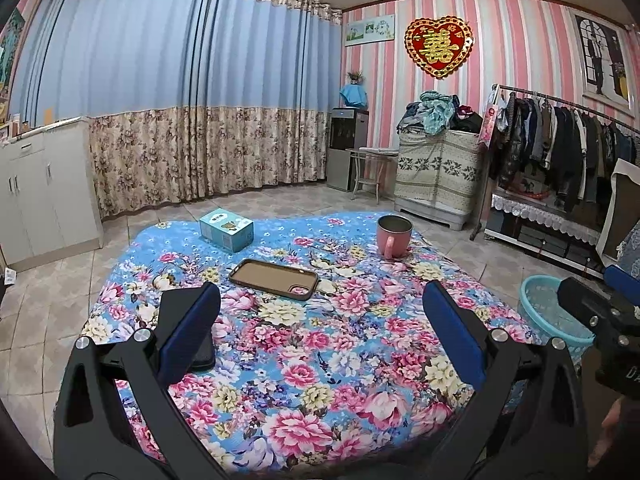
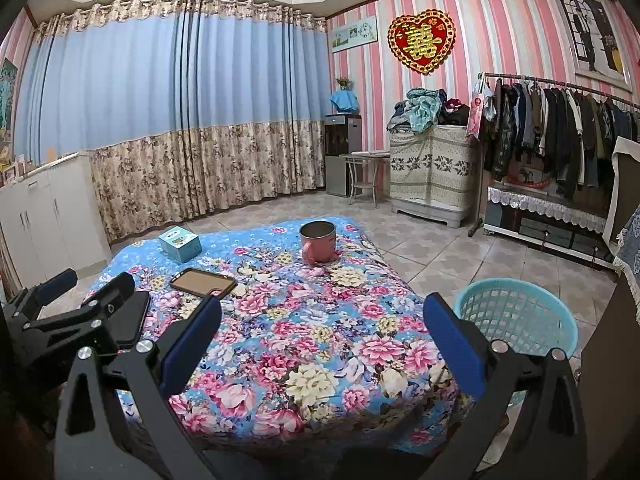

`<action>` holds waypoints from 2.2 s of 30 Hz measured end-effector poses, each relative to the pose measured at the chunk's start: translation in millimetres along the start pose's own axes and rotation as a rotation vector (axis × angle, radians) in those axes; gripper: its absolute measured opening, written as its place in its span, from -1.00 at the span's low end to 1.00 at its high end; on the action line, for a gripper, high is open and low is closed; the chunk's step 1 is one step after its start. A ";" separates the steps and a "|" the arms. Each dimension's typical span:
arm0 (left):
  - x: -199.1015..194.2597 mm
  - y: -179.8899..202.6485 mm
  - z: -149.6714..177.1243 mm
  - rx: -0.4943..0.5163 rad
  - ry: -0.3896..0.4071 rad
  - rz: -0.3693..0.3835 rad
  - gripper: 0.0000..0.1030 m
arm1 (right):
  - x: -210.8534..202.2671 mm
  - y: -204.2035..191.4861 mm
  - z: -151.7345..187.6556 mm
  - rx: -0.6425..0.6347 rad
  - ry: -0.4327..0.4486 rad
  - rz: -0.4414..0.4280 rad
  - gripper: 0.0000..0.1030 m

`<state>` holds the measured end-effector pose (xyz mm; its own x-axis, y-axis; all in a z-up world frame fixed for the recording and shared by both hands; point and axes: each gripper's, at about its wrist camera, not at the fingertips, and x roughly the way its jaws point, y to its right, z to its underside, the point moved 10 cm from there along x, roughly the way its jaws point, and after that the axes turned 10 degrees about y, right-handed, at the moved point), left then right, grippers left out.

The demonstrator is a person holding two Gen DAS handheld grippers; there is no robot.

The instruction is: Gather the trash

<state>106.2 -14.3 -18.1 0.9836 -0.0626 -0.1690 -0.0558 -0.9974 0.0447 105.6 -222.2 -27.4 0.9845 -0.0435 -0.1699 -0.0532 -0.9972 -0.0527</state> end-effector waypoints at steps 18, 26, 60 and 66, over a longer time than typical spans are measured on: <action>-1.7 -2.3 0.2 -0.017 0.010 -0.007 0.90 | 1.7 1.6 6.7 -0.001 -0.009 0.002 0.91; -1.1 -3.7 -0.6 -0.020 0.012 -0.009 0.90 | 2.2 2.4 5.5 -0.002 -0.007 0.004 0.91; -2.4 -4.5 -11.0 -0.001 0.037 -0.015 0.90 | 2.6 2.9 -0.8 0.000 0.008 0.008 0.91; -2.4 -4.5 -11.3 0.001 0.039 -0.017 0.90 | 2.8 2.9 -0.2 0.001 0.007 0.009 0.91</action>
<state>106.0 -9.2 -6.8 0.9903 -0.0445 -0.1314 -0.0394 -0.9984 0.0411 108.2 -225.2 -27.8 0.9851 -0.0534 -0.1636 -0.0626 -0.9967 -0.0519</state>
